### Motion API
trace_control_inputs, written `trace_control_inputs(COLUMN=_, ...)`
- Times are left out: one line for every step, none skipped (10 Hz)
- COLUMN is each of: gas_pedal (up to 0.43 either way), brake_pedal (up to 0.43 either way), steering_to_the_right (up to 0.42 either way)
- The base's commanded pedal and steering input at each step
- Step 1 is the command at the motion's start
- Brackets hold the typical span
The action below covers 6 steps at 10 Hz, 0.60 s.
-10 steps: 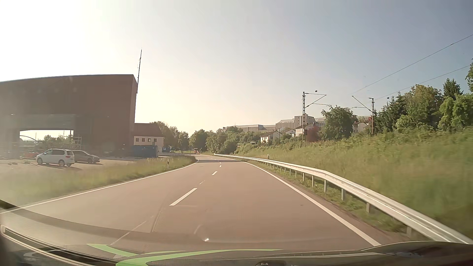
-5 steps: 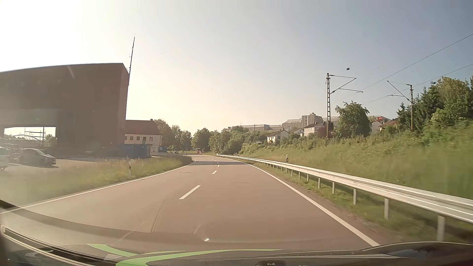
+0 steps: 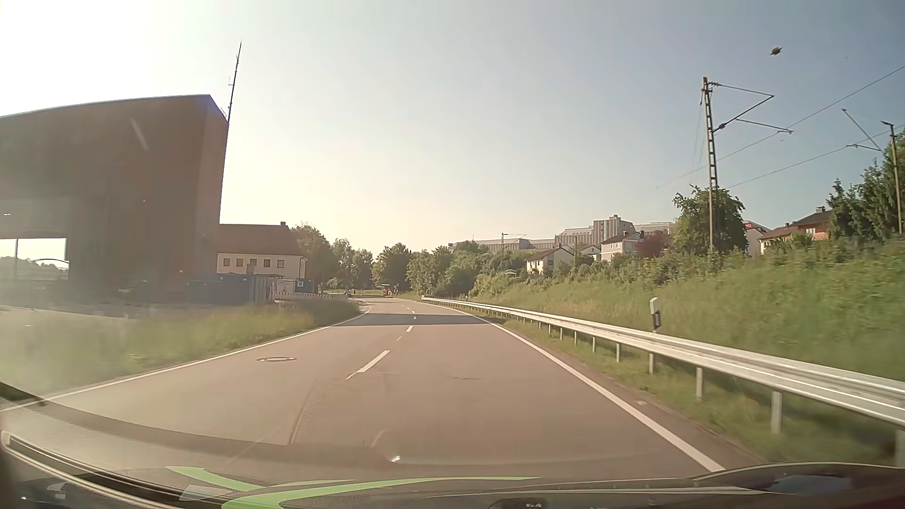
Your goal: Follow the waypoints while adhering to traffic rules and regulations
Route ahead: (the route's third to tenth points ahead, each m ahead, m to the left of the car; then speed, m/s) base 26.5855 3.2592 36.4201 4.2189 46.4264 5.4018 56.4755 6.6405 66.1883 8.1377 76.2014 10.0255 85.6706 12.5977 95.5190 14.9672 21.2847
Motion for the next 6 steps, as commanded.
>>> trace_control_inputs(gas_pedal=0.0, brake_pedal=0.0, steering_to_the_right=-0.013)
trace_control_inputs(gas_pedal=0.0, brake_pedal=0.0, steering_to_the_right=-0.013)
trace_control_inputs(gas_pedal=0.0, brake_pedal=0.0, steering_to_the_right=-0.013)
trace_control_inputs(gas_pedal=0.0, brake_pedal=0.0, steering_to_the_right=-0.013)
trace_control_inputs(gas_pedal=0.0, brake_pedal=0.0, steering_to_the_right=-0.013)
trace_control_inputs(gas_pedal=0.0, brake_pedal=0.0, steering_to_the_right=-0.013)
